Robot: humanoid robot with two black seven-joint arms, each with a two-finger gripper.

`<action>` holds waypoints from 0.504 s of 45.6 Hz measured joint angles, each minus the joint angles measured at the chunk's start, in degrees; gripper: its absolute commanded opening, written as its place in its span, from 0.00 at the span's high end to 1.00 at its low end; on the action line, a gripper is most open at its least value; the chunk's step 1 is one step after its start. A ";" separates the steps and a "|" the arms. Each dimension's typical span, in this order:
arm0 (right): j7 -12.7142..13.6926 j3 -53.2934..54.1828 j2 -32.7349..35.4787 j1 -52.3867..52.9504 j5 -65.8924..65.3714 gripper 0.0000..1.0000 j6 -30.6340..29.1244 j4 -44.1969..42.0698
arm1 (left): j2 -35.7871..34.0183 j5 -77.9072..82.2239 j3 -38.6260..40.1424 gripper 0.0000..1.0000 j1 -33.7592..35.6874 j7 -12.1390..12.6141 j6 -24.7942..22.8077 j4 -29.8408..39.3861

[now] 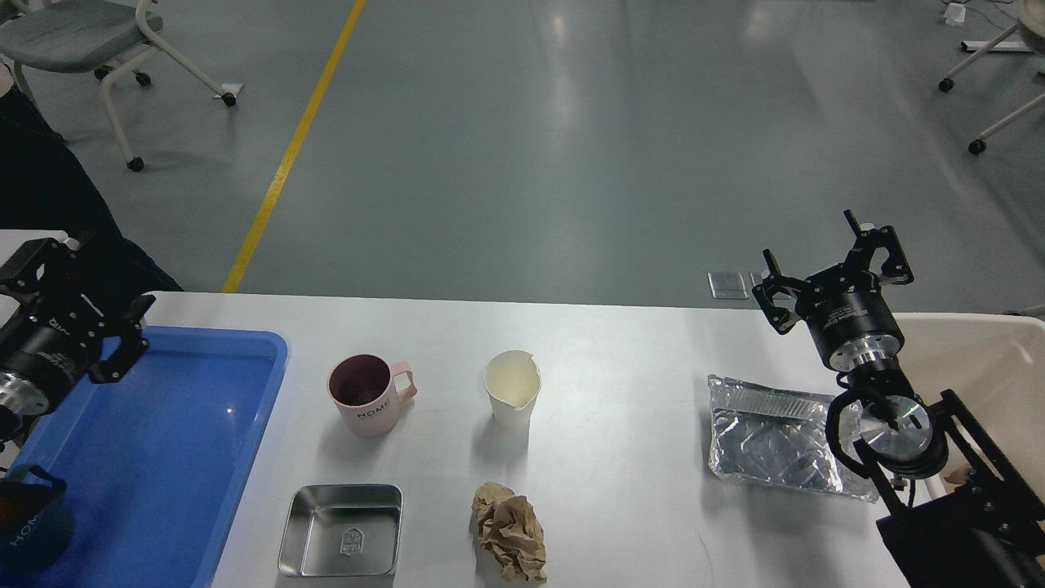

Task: Tidy desktop
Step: 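Move the left gripper down toward the blue tray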

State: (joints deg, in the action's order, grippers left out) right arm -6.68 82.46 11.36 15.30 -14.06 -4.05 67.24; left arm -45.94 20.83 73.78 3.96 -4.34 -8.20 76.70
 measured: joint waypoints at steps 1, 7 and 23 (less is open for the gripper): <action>0.00 -0.29 0.09 0.06 0.00 0.00 0.00 -0.01 | -1.86 0.01 -0.51 0.03 -0.05 0.01 -0.03 0.20; 0.00 -1.03 0.56 0.17 -0.01 0.00 0.00 -0.06 | -13.37 0.13 -4.50 0.03 -0.35 -0.20 -0.16 2.55; 0.00 -1.41 0.69 0.33 -0.08 0.00 0.00 -0.13 | -28.83 11.79 -12.37 0.03 -0.45 -0.56 -0.65 10.89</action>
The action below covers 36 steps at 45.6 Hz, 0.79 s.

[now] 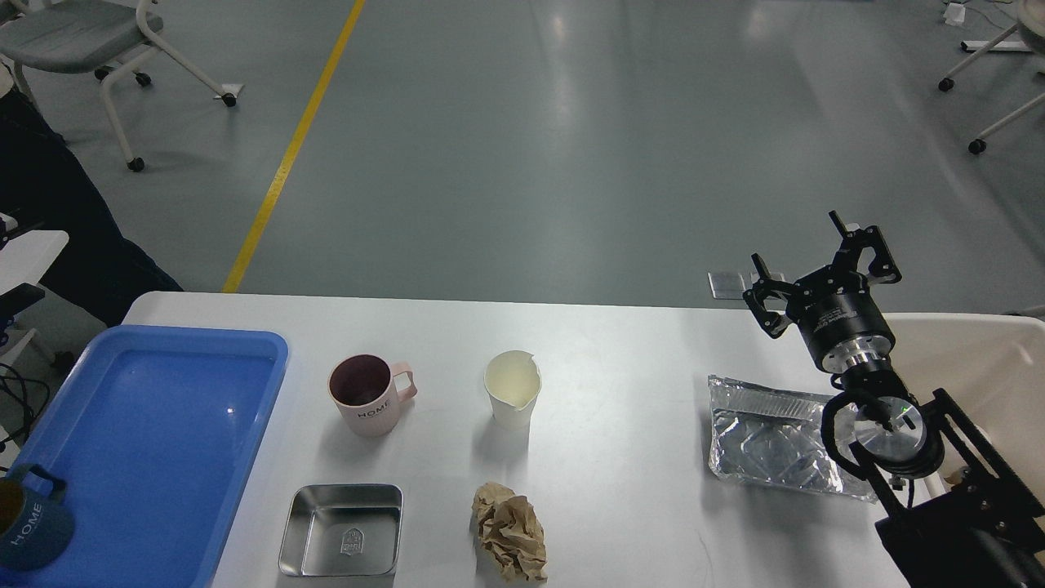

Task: Tidy desktop
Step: 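Move the left gripper down toward the blue tray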

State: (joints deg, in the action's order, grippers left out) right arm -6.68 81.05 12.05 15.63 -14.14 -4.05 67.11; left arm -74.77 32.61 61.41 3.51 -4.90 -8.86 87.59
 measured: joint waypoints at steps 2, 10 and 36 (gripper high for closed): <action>0.00 -0.01 0.03 0.01 -0.02 0.00 0.00 0.00 | -0.24 2.06 -0.57 0.03 0.00 0.15 0.20 0.99; 0.00 -0.01 0.59 -0.19 -0.10 0.00 0.01 0.00 | -1.73 7.22 -1.75 0.03 -0.02 0.32 0.95 3.80; 0.00 -1.59 1.31 -0.61 -0.19 0.00 0.02 0.06 | 10.05 18.64 -11.53 0.04 10.53 5.35 -3.87 -3.15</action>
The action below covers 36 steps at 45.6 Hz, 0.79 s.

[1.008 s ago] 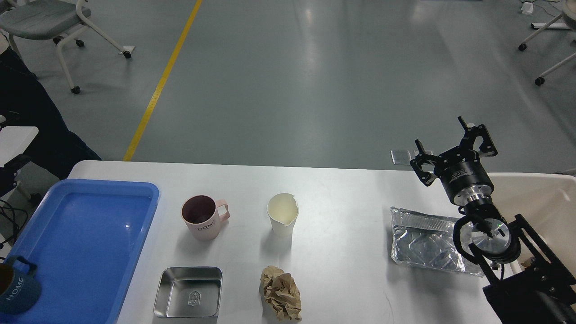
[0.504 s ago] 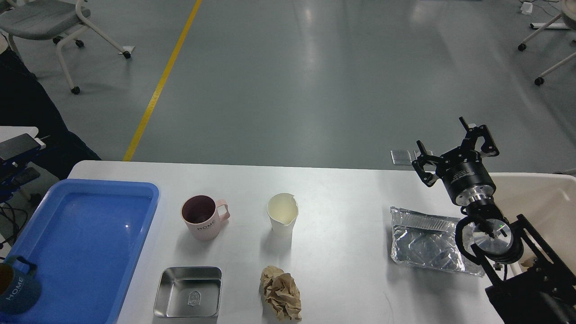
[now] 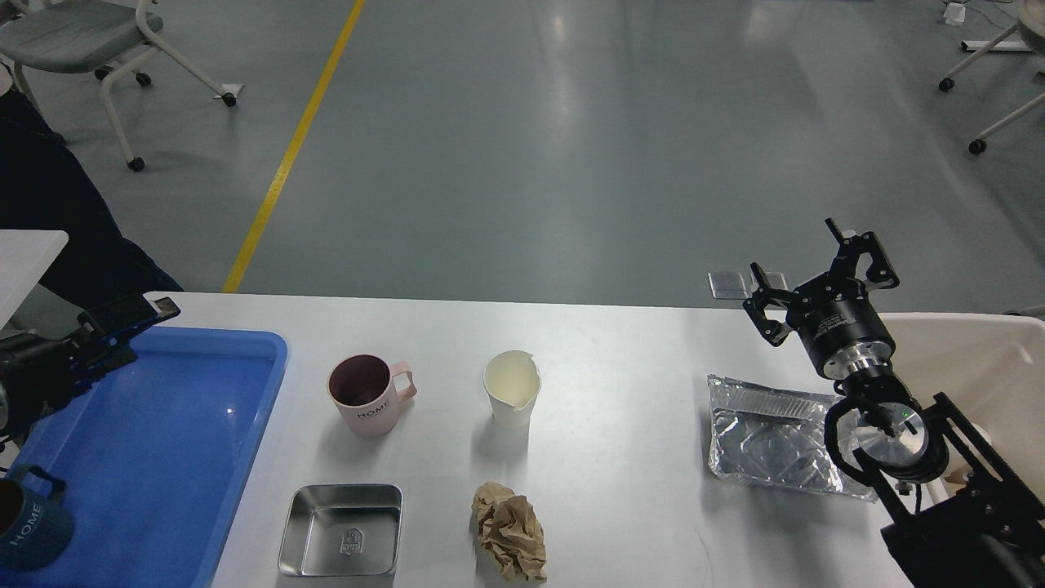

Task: Tidy desktop
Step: 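Move the left gripper down toward the blue tray, then reach the left gripper to the pink mug and grasp it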

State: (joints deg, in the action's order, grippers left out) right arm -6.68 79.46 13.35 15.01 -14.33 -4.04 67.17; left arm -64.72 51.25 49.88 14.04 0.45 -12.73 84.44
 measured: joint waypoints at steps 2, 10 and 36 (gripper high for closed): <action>0.00 0.00 0.00 0.00 0.01 0.00 0.00 0.02 | 0.98 0.30 -2.41 0.04 2.40 0.01 -0.60 -1.93; 0.00 -0.05 -0.15 -0.08 0.00 0.00 0.00 0.09 | 6.04 1.08 -12.43 0.04 12.21 0.01 -1.36 -8.18; 0.00 0.00 0.39 -0.69 0.00 0.00 0.00 0.25 | 26.19 10.95 -30.57 0.14 24.31 0.24 -1.07 -22.16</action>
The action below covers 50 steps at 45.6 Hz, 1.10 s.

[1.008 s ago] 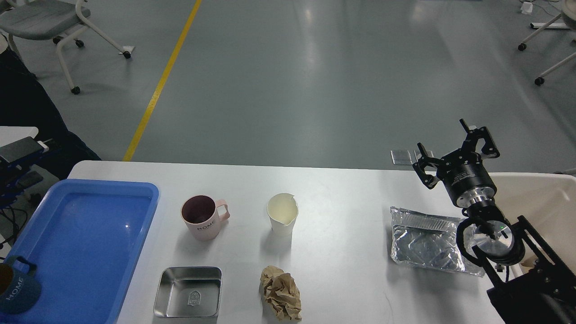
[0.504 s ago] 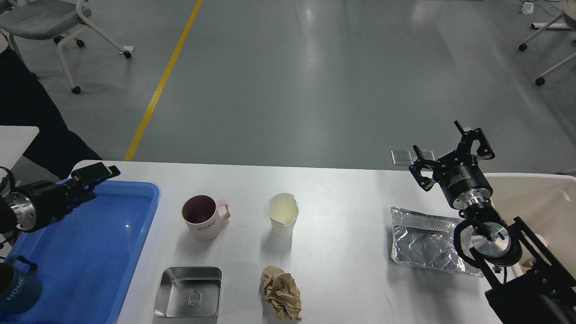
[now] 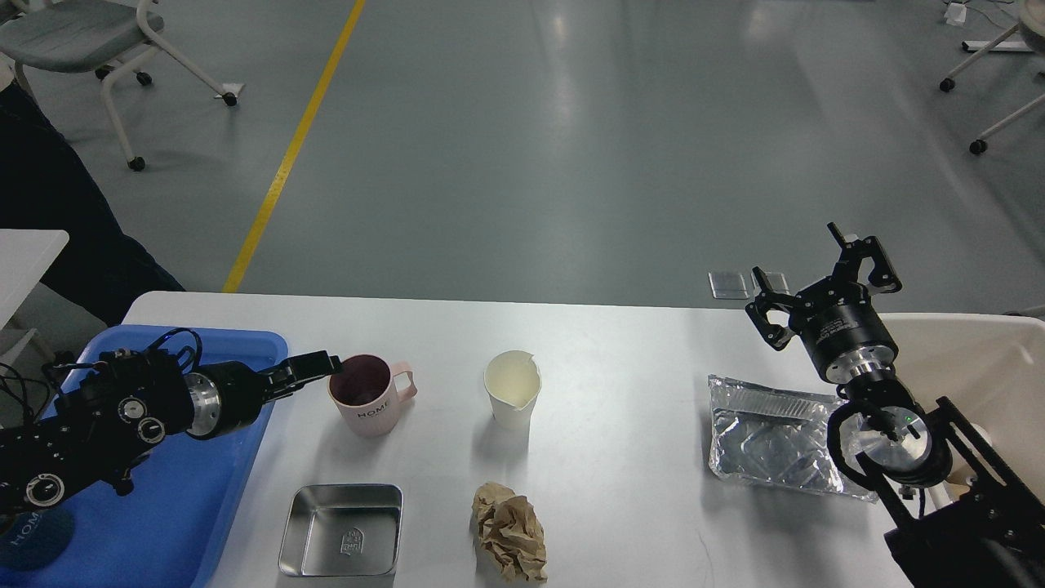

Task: Tidy desktop
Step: 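Reach the left gripper to the pink mug and grasp it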

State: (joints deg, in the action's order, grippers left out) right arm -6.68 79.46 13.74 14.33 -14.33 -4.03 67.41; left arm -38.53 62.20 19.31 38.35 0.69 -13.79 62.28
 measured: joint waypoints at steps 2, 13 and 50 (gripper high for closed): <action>0.00 0.00 0.00 0.00 0.00 0.00 0.00 0.00 | 0.88 0.53 -0.54 0.15 0.34 0.00 0.00 -0.79; 0.00 0.00 0.05 -0.02 0.00 0.00 0.00 0.00 | 6.14 1.19 -2.09 0.45 0.99 0.10 0.00 -5.16; 0.00 0.09 -0.09 -0.44 0.00 0.00 0.06 0.00 | 8.64 0.77 -6.72 1.00 1.24 -2.77 -0.55 -8.06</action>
State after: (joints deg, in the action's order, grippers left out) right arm -6.68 79.55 13.65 13.89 -14.32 -3.98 67.41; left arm -29.89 62.97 12.59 39.59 -2.07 -14.34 54.22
